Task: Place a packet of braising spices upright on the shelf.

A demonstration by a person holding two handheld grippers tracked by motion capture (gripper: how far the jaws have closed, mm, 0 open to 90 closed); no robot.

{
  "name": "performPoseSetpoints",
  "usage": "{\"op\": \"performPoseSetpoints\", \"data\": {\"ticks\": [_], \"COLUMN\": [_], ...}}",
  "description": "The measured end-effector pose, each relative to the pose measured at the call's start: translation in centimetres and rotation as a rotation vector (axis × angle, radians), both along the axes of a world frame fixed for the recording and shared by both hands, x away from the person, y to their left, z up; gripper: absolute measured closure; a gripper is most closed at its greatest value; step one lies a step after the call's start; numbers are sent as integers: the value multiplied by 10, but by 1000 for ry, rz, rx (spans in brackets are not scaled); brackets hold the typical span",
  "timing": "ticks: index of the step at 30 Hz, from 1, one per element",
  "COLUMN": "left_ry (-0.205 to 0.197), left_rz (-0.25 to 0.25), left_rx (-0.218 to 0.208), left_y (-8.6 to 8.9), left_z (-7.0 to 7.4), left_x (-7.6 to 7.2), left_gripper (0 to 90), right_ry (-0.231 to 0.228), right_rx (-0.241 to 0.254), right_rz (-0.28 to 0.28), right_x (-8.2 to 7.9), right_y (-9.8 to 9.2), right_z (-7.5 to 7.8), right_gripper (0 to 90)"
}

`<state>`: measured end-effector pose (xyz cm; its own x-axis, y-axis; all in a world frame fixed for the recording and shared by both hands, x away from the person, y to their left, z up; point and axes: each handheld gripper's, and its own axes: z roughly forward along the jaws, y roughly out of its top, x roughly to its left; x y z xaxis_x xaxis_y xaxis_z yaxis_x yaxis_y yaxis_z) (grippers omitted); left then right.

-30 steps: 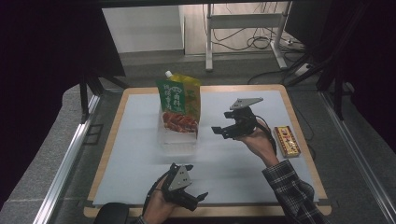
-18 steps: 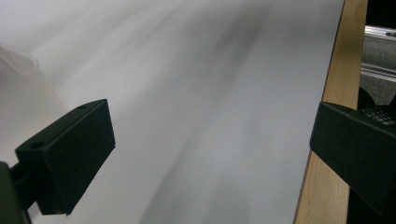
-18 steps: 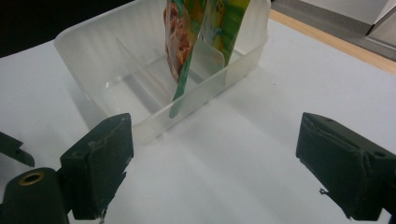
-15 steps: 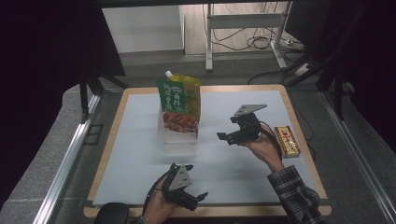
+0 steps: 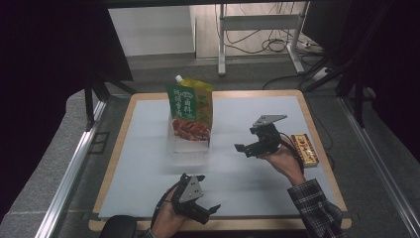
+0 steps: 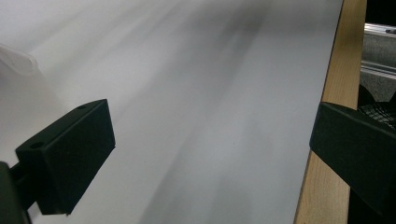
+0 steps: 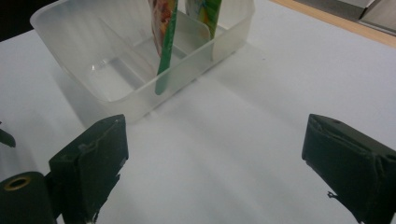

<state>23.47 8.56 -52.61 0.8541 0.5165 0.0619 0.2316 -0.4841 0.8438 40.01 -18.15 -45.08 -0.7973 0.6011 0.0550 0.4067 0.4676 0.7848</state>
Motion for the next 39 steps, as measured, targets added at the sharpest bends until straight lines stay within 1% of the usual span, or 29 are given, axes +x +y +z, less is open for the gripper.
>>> {"op": "performPoseSetpoints", "data": {"ticks": [6,10,13,17,19,20,24,26,29,30,31,32,35,38,39], "left_ry": [2,1,0,-2,-1,-3,-4,-4,-3,-2,-2,-2,-1,-3,-3], "left_rz": [3,-5,-8,-5,-4,-2,8,20,33,36,39,41,38,34,34], "left_rx": [-5,5,7,7,4,4,-1,-7,-16,-19,-20,-18,-17,-12,-11], "left_y": [1,0,-1,-1,0,0,3,5,9,10,11,11,11,10,9], "left_z": [0,0,-1,0,0,0,1,1,2,2,2,3,2,2,2], "left_x": [1,0,-1,0,0,0,1,2,4,4,5,5,5,4,4], "left_gripper": [0,0,0,0,0,0,0,0,0,0,0,1,1,1,1], "right_ry": [8,9,18,21,19,23,38,37,49,60,73,76,73,64,68], "right_rx": [-21,-47,-56,-71,-89,-99,-114,-119,-121,-124,-122,-119,-119,-128,-131], "right_rz": [-20,-38,-55,-66,-75,-83,-102,-118,-149,-160,-163,-161,-188,-231,-245], "right_x": [0,0,0,0,-1,-1,-1,-1,0,0,0,0,1,2,2], "right_y": [-6,-11,-15,-22,-25,-26,-31,-36,-43,-45,-48,-51,-60,-70,-74], "right_z": [-3,-5,-7,-8,-10,-10,-12,-12,-12,-12,-13,-13,-14,-14,-14], "right_gripper": [57,54,52,53,52,51,49,50,54,58,60,62,69,76,79]}}
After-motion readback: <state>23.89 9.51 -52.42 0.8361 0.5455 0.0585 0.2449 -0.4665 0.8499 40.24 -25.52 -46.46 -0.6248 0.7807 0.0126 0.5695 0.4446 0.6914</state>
